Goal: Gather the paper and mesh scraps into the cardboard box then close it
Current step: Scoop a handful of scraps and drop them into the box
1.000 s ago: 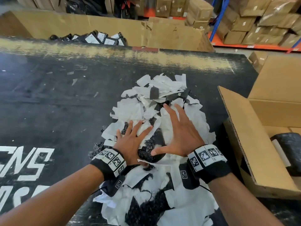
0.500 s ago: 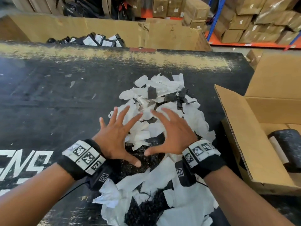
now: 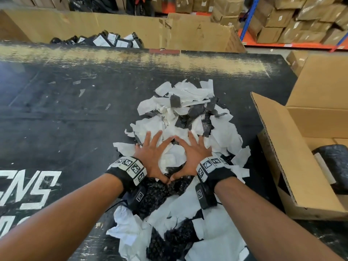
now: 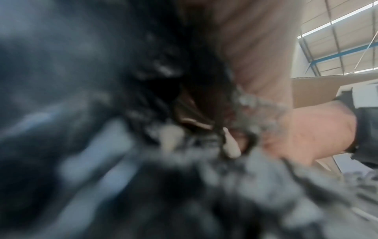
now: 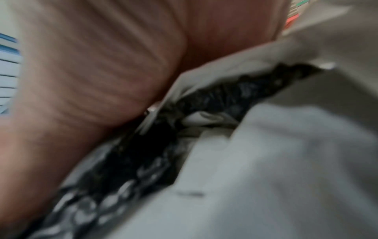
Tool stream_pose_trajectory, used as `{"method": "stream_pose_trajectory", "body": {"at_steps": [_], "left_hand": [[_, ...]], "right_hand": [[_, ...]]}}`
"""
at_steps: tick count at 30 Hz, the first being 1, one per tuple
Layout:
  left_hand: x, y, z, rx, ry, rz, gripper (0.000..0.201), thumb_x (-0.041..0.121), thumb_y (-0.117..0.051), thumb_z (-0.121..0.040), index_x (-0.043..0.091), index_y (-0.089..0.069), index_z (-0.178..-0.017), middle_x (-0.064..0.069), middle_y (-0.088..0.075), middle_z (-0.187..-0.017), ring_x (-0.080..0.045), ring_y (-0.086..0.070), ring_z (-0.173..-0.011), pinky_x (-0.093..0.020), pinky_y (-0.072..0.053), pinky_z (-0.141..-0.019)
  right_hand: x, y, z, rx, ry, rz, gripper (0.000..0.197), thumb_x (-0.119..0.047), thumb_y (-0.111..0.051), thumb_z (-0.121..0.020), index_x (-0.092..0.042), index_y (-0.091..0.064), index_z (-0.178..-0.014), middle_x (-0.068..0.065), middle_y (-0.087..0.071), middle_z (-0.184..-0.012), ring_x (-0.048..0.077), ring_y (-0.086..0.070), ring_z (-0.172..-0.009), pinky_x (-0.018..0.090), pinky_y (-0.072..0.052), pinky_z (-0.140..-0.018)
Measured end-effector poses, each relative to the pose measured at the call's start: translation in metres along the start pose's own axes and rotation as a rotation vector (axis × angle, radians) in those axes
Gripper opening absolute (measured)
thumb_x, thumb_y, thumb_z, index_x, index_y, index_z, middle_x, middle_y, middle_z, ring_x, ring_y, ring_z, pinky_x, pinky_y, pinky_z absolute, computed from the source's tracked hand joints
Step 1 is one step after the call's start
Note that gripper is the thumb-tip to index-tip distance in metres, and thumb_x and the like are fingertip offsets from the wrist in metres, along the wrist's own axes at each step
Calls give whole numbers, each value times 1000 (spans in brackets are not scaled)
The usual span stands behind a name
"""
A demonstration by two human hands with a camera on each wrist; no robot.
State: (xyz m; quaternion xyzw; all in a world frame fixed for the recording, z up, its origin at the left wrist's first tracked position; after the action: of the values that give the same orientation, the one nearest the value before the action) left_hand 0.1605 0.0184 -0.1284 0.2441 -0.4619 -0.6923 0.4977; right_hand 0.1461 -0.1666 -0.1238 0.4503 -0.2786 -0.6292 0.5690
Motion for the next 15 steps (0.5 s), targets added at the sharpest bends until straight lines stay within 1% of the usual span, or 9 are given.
{"method": "stream_pose_trajectory", "body": {"at_steps": [3, 5, 7, 8, 9, 11, 13, 15], "left_hand": [[0, -6, 2, 79, -5, 25, 148, 75, -80, -48, 46, 20, -153, -1, 18, -166, -38, 16, -152, -67, -25, -115], [0, -9, 1, 125, 2, 60, 142, 74, -79, -51, 43, 13, -155, -5, 10, -167, -37, 10, -153, -61, -24, -119], [4, -11, 2, 188, 4, 134, 136, 76, -77, -56, 37, 3, -159, -7, -2, -168, -35, -2, -154, -50, -21, -123], [6, -11, 4, 236, 6, 194, 132, 77, -76, -58, 34, -3, -160, -7, -9, -167, -32, -10, -153, -44, -22, -123], [8, -12, 6, 285, 13, 252, 127, 76, -75, -61, 33, -9, -160, -6, -16, -166, -28, -18, -152, -40, -26, -121], [12, -12, 11, 373, 26, 322, 114, 66, -76, -69, 31, -17, -159, -3, -27, -163, -22, -33, -146, -35, -35, -115], [14, -14, 14, 422, 43, 352, 100, 57, -74, -76, 30, -23, -158, 1, -33, -159, -19, -45, -139, -35, -43, -108], [17, -15, 17, 456, 51, 386, 86, 51, -69, -81, 32, -28, -155, 3, -39, -155, -19, -52, -133, -37, -49, -104]], "right_hand": [[-2, -3, 2, 44, 19, -10, 138, -67, -87, -43, -58, 1, -149, 0, 12, -166, 40, 7, -150, 69, -16, -114], [-6, -8, 3, 81, 14, -22, 133, -62, -88, -46, -55, -6, -150, 0, 2, -166, 38, -1, -150, 63, -21, -115], [-10, -14, 2, 141, 5, -20, 127, -62, -87, -50, -48, -12, -151, 0, -13, -164, 34, -12, -148, 57, -29, -115], [-12, -17, 1, 185, 2, -25, 123, -64, -86, -51, -45, -16, -151, -1, -22, -161, 32, -19, -147, 54, -33, -113], [-13, -19, 0, 227, 3, -40, 119, -64, -85, -53, -43, -18, -150, -3, -31, -157, 30, -25, -144, 52, -38, -111], [-17, -22, 0, 284, 2, -63, 110, -60, -83, -59, -41, -24, -149, -5, -43, -149, 27, -37, -138, 49, -46, -104], [-22, -23, 1, 330, -2, -67, 96, -54, -80, -67, -37, -32, -148, -4, -52, -141, 26, -46, -130, 46, -50, -99], [-28, -22, 4, 382, -6, -83, 79, -49, -75, -75, -36, -40, -145, -2, -58, -134, 27, -54, -121, 44, -53, -92]]}}
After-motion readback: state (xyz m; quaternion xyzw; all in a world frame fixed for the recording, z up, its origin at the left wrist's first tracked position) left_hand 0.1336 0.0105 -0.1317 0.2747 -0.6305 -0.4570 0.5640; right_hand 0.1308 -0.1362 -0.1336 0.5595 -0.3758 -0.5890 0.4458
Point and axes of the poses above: each hand's wrist, its own z-axis away from the middle knuckle, its own y-axis out of the back of the hand, x = y × z, the point moved 2 cm from there along -z, towards the middle knuckle
